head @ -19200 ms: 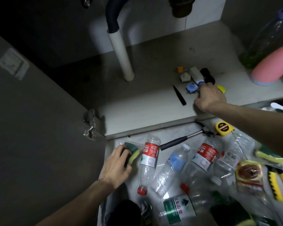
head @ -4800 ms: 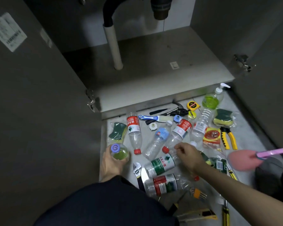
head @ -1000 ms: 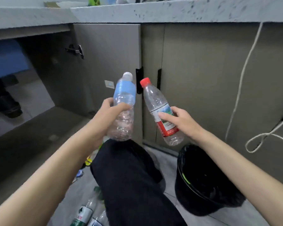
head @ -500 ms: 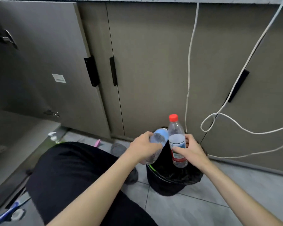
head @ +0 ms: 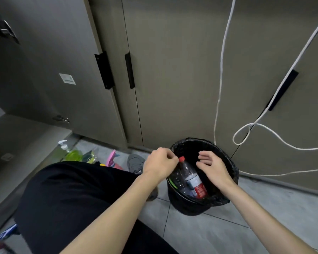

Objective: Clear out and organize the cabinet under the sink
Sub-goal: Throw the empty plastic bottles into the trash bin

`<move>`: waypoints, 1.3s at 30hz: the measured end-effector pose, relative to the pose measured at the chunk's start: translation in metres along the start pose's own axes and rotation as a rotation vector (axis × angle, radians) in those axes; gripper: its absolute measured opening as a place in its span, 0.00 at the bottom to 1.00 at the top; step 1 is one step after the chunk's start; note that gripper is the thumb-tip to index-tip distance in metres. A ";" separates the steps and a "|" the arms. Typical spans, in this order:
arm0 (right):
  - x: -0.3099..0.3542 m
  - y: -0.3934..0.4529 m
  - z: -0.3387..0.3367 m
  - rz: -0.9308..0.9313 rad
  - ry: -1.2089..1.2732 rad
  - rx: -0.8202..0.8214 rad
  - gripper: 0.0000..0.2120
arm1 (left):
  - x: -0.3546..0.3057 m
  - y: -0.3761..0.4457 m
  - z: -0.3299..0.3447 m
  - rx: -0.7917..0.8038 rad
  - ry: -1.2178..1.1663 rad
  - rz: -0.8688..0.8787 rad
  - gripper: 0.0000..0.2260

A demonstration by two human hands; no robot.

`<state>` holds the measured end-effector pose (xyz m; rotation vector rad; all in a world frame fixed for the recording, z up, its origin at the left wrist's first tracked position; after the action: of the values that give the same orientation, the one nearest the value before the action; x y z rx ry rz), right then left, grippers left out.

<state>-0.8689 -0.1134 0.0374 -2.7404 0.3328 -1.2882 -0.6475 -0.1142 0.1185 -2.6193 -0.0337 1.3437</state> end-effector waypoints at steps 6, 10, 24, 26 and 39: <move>0.153 0.006 0.022 -0.293 0.013 0.141 0.07 | -0.018 -0.008 -0.143 -0.312 0.339 0.105 0.16; 0.280 -0.001 0.062 -0.558 -0.168 0.243 0.07 | -0.002 -0.030 -0.258 -0.514 0.411 0.056 0.16; 0.494 -0.037 0.311 -0.941 -1.023 0.602 0.11 | 0.252 -0.122 -0.401 -0.451 0.230 -0.557 0.14; 0.482 -0.039 0.346 -0.989 -1.168 0.554 0.12 | 0.293 -0.131 -0.391 -0.450 0.168 -0.625 0.15; 0.286 -0.034 0.524 -0.630 -0.995 0.813 0.16 | 0.497 -0.214 -0.276 -0.629 -0.198 -0.970 0.18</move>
<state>-0.2837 -0.1518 -0.0769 -2.3495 -0.9469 0.0969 -0.1179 0.1051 -0.0838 -2.2228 -1.7265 1.2749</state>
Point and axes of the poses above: each hand's wrist, its own y-axis towards the middle knuckle, its own z-axis out of the palm, x = y × z, the point moved 8 cm from there along y, towards the middle knuckle, and after that the axes turned 14 degrees about -y, right-handed, at the moved point
